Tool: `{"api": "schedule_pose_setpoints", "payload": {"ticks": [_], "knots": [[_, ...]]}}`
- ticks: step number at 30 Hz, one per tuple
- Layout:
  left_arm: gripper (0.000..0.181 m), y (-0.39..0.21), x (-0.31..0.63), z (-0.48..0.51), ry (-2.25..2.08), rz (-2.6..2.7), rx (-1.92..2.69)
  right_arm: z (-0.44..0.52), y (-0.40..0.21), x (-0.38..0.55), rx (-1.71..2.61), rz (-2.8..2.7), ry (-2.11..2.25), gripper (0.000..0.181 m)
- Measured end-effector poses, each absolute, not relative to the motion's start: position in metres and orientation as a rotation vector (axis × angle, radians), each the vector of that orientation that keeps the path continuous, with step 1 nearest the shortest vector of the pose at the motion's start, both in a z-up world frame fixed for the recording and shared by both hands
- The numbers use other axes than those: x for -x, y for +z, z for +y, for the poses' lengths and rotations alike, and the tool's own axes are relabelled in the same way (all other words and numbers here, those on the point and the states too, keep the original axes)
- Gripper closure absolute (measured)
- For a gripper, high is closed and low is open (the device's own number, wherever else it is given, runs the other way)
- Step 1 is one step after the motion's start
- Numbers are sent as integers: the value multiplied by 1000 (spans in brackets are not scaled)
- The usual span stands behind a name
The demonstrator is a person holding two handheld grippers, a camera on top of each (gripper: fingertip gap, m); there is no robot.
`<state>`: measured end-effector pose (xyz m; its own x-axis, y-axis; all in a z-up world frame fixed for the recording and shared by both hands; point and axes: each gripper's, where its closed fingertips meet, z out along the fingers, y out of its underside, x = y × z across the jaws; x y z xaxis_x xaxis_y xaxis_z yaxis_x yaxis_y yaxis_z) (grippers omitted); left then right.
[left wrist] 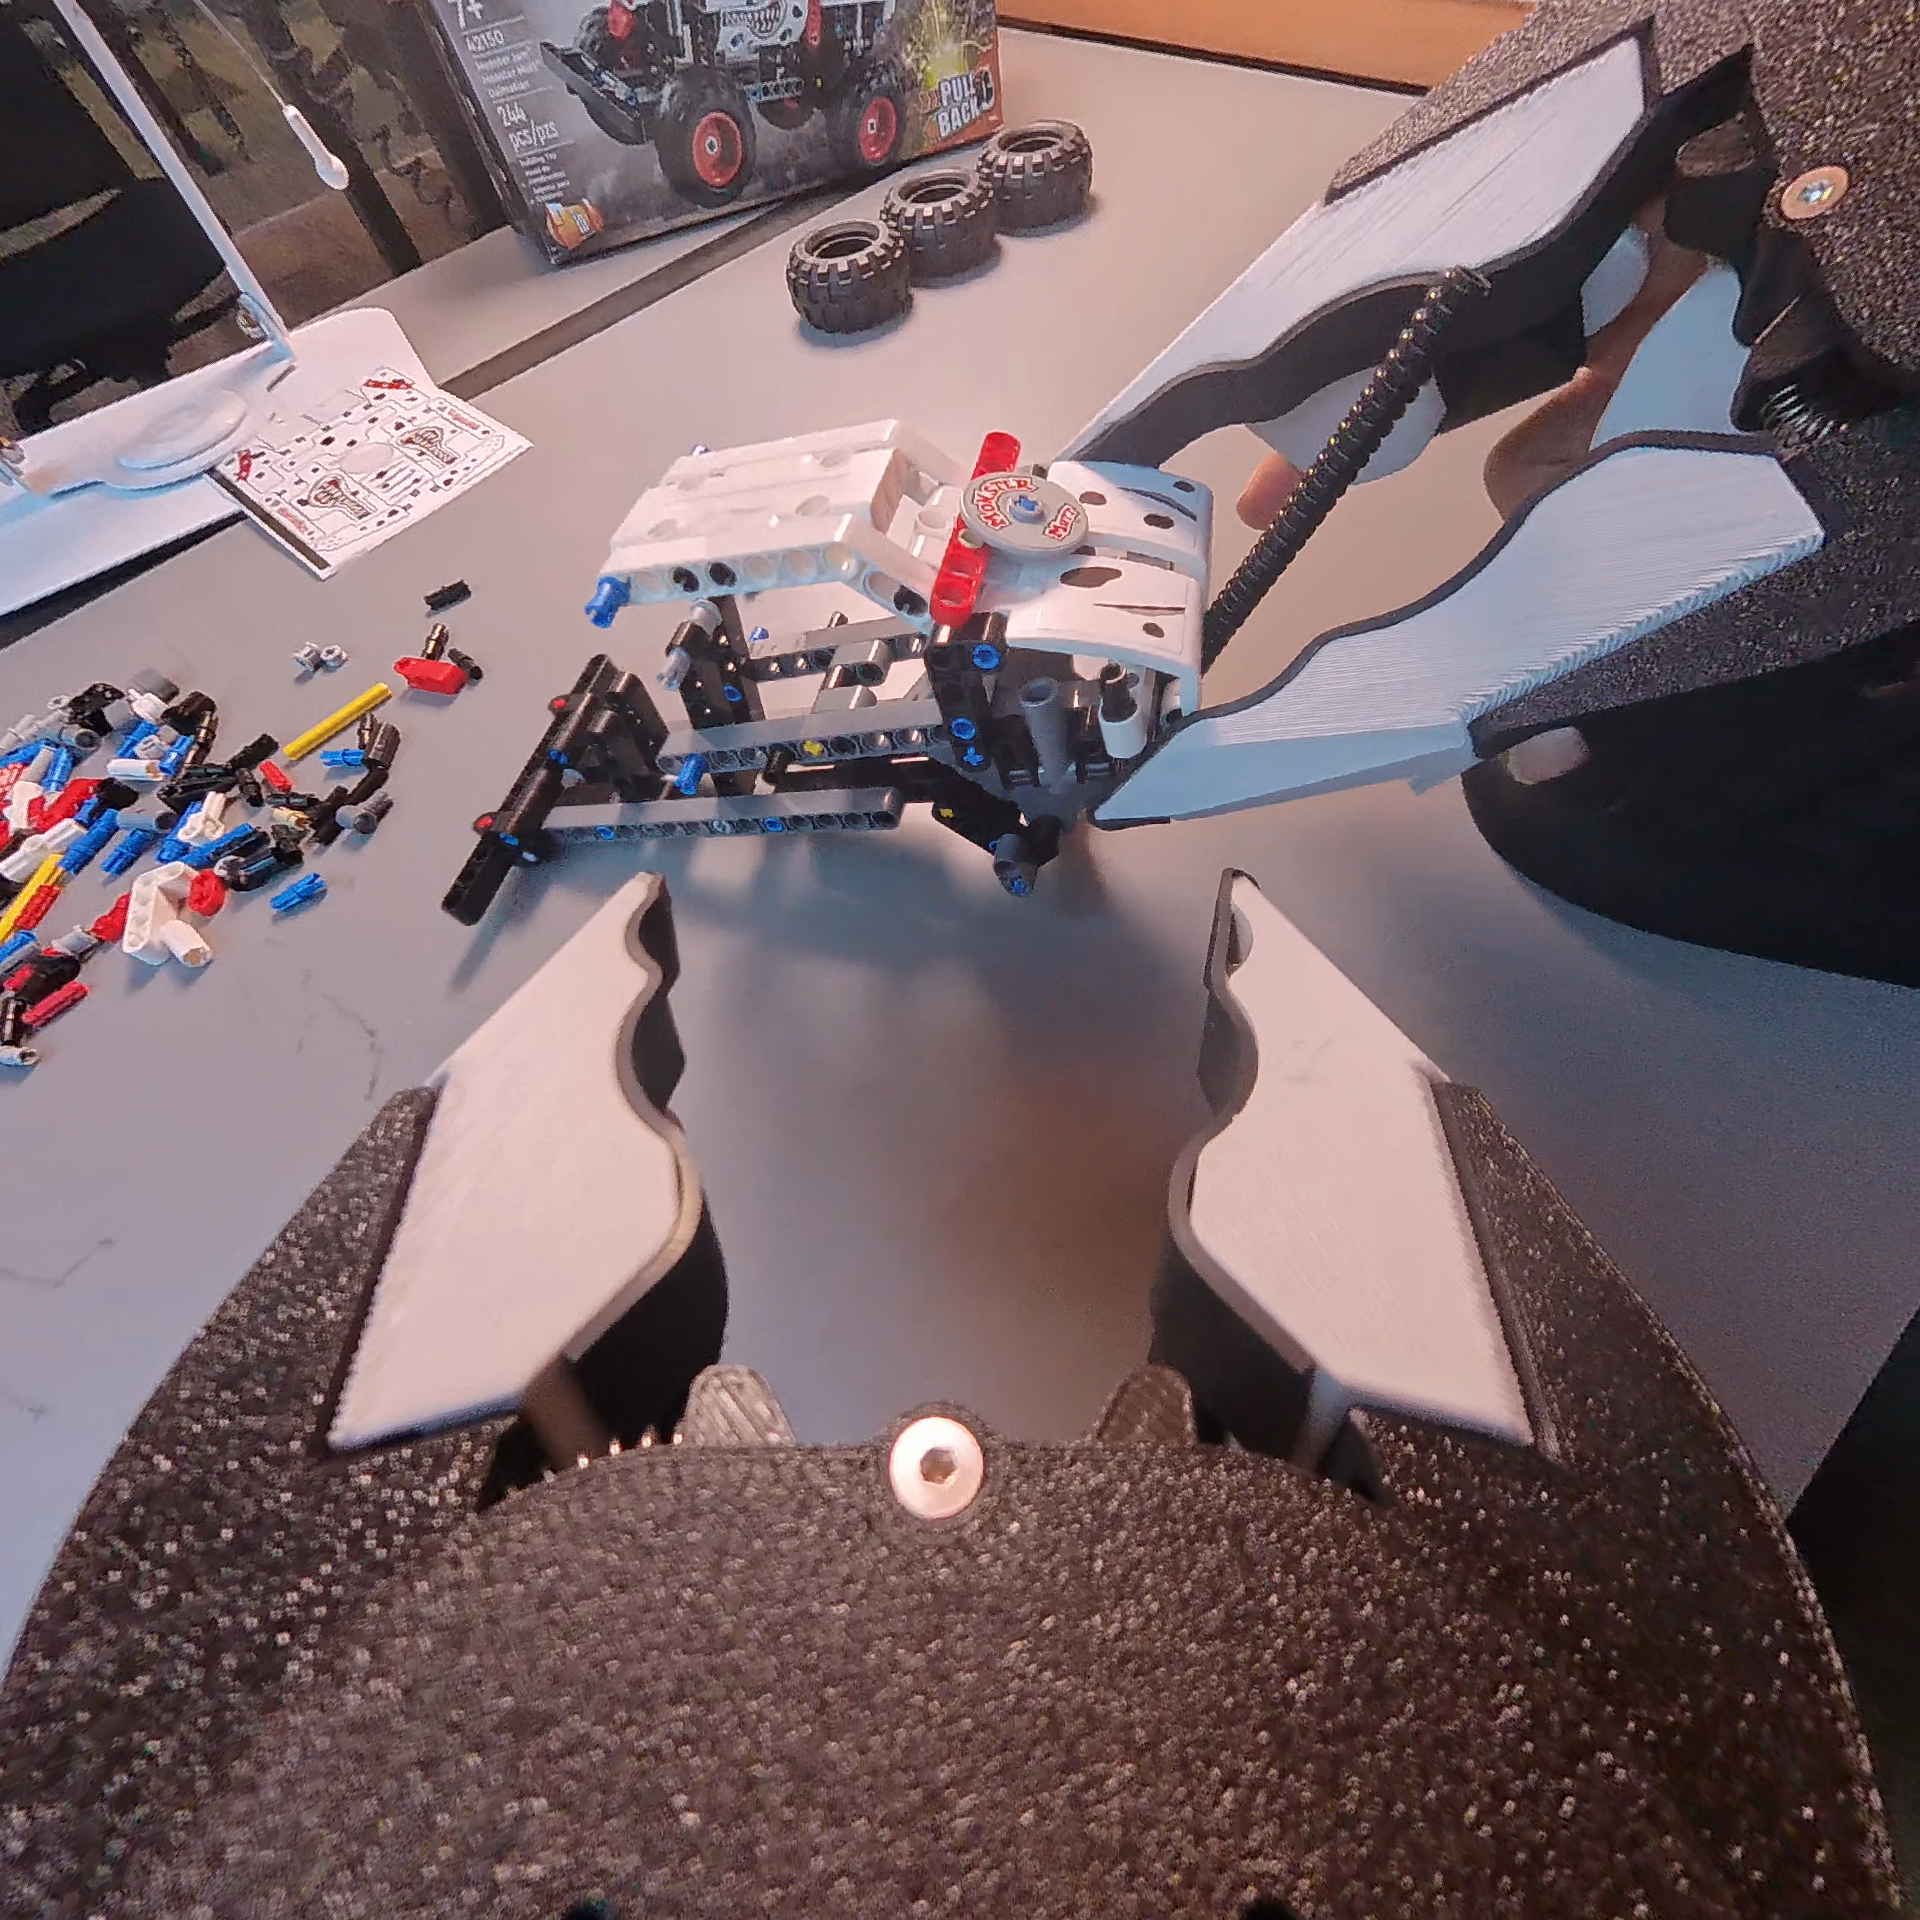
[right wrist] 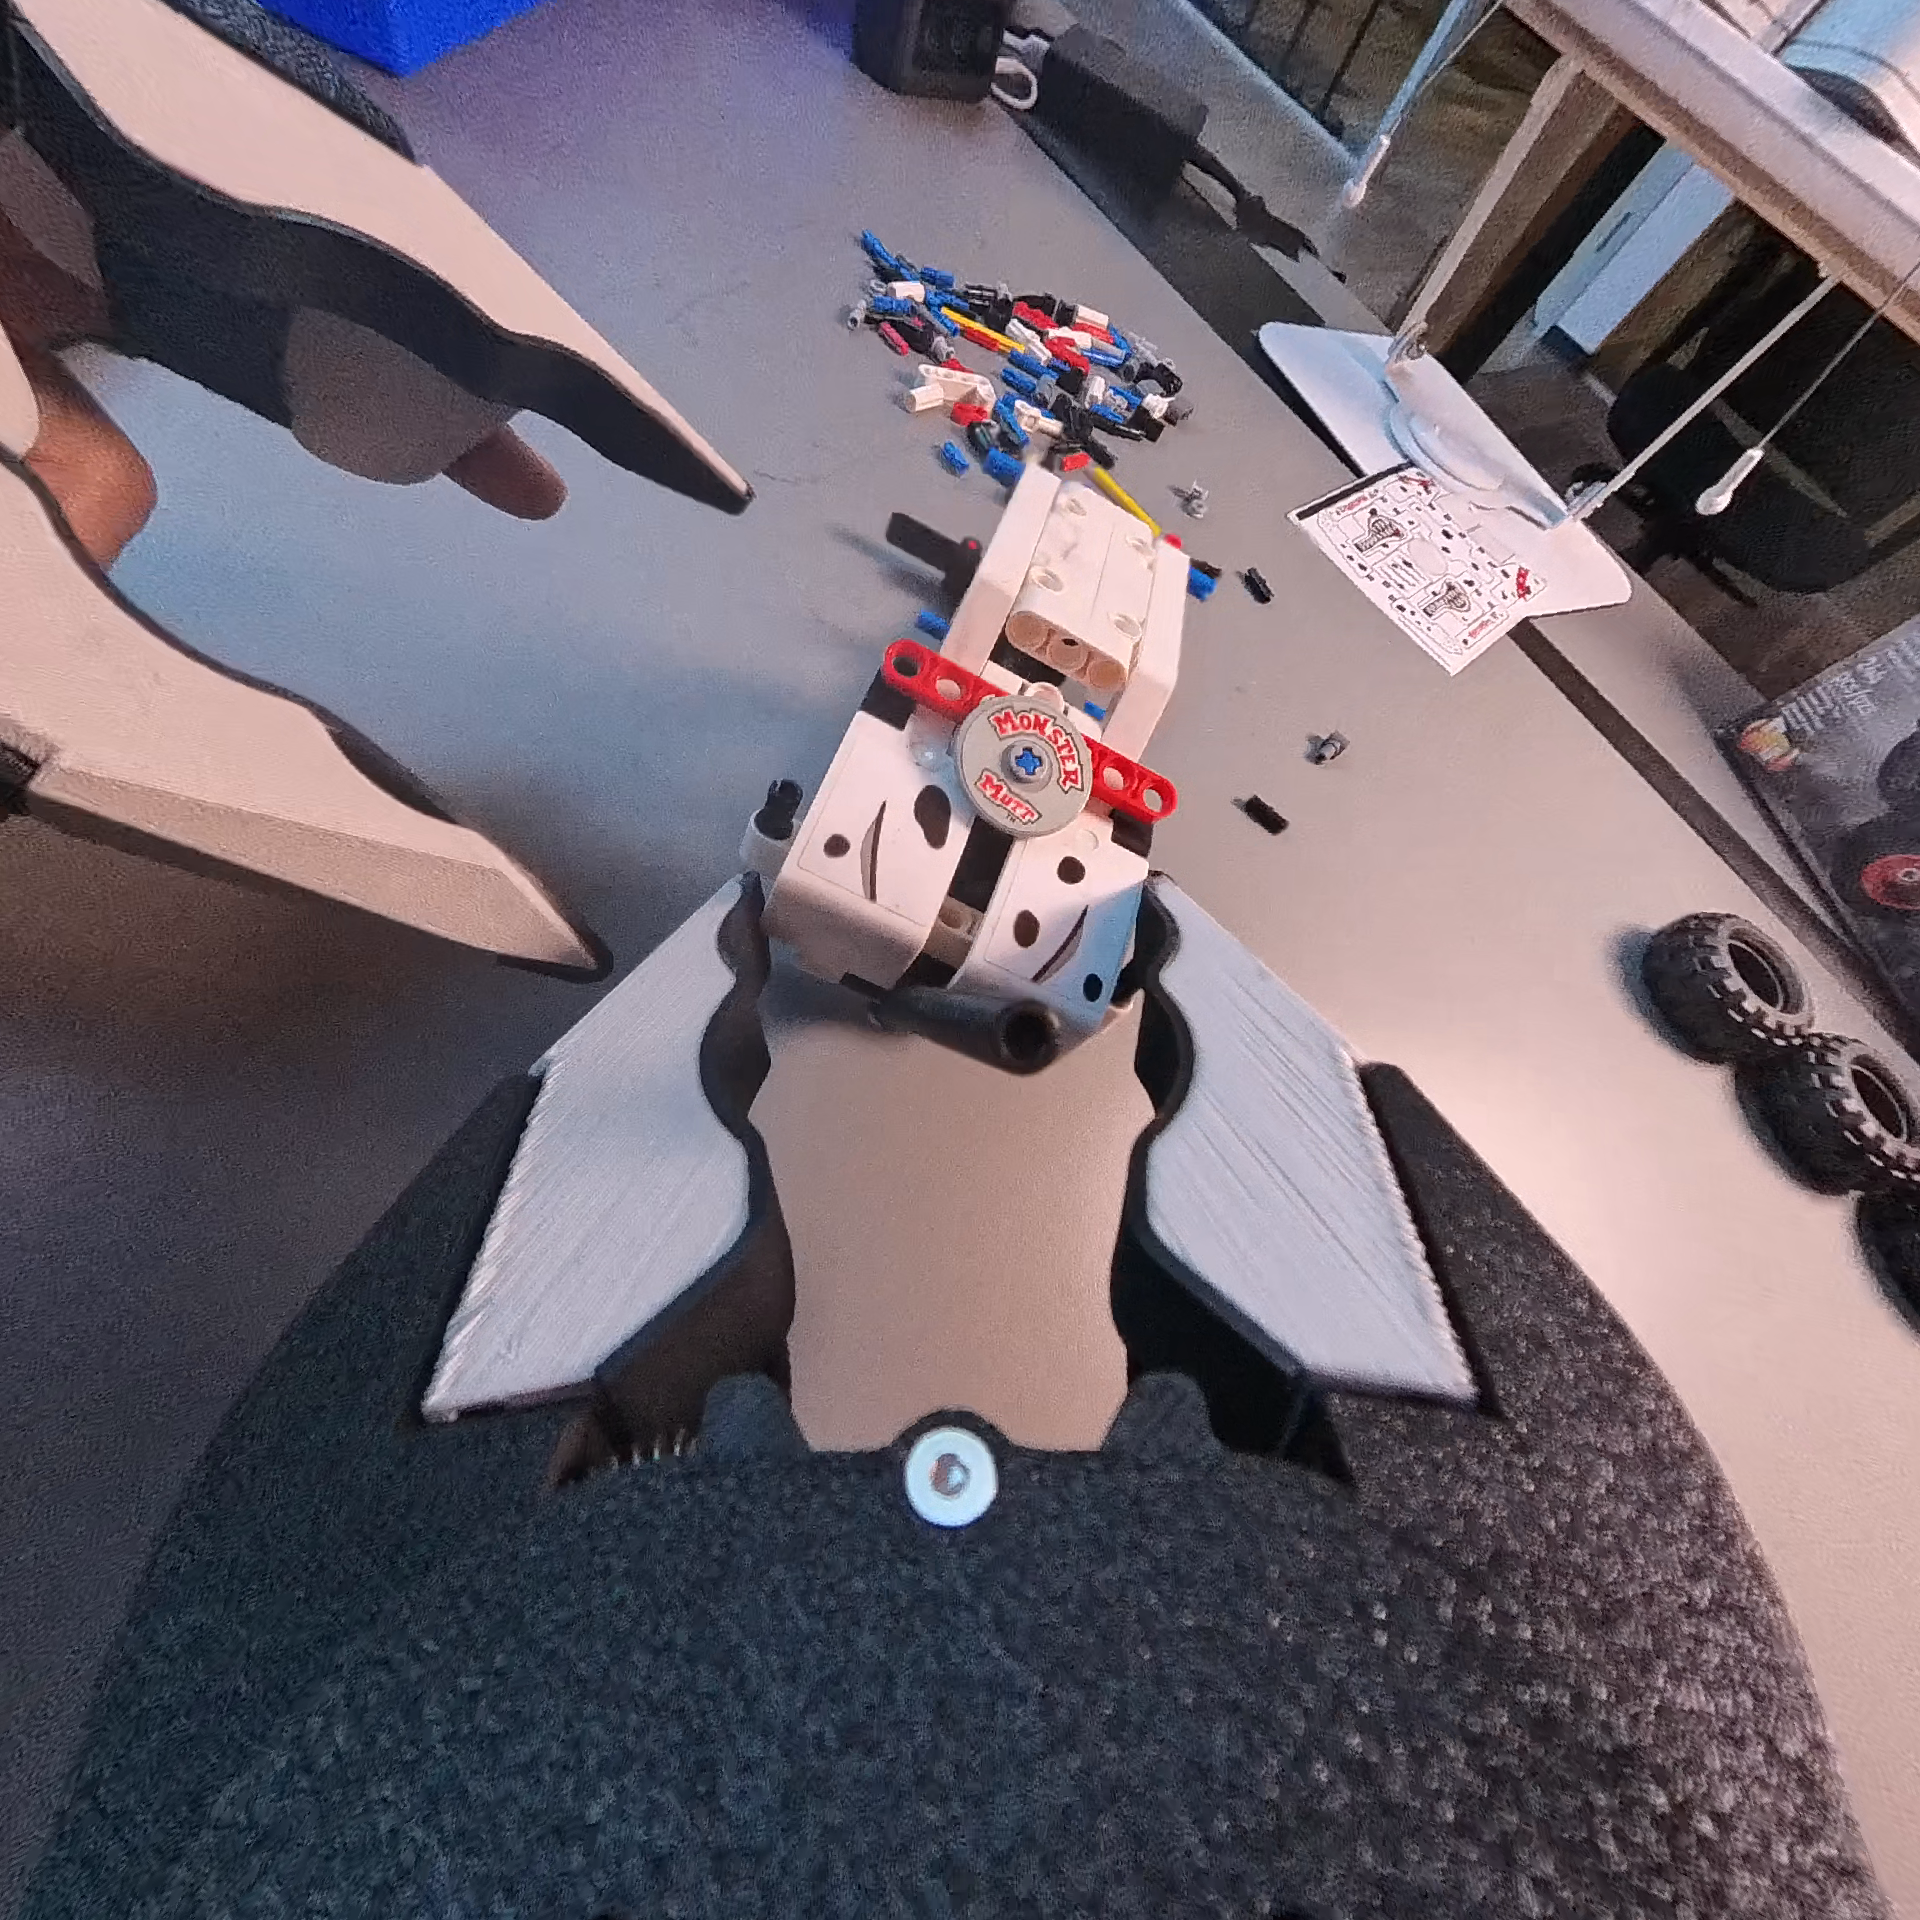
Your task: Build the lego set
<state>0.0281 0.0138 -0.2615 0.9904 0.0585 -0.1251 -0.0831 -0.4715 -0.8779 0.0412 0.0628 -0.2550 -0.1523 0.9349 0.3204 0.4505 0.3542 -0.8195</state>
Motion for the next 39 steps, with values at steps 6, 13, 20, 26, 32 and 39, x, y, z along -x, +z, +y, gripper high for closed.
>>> {"api": "schedule_pose_setpoints", "payload": {"ticks": [6, 13, 20, 26, 32, 39], "knots": [[80, -262, -23, 13, 190, -7, 2066, 74, -267, -32, 1128, -1881, 615, 110], [80, -263, -20, 12, 197, -11, 2070, 80, -268, -28, 955, -2068, 663, 110], [80, -263, -15, 12, 196, -28, 2065, 93, -262, -30, 999, -2050, 664, 90], [80, -267, -11, 9, 197, -34, 2074, 92, -267, -29, 1272, -1888, 804, 97], [79, -265, -9, 7, 214, -32, 2072, 97, -268, -15, 1163, -2071, 860, 102], [77, -261, 6, 0, 247, -36, 2080, 117, -270, 11, 963, -2328, 775, 102]]}}
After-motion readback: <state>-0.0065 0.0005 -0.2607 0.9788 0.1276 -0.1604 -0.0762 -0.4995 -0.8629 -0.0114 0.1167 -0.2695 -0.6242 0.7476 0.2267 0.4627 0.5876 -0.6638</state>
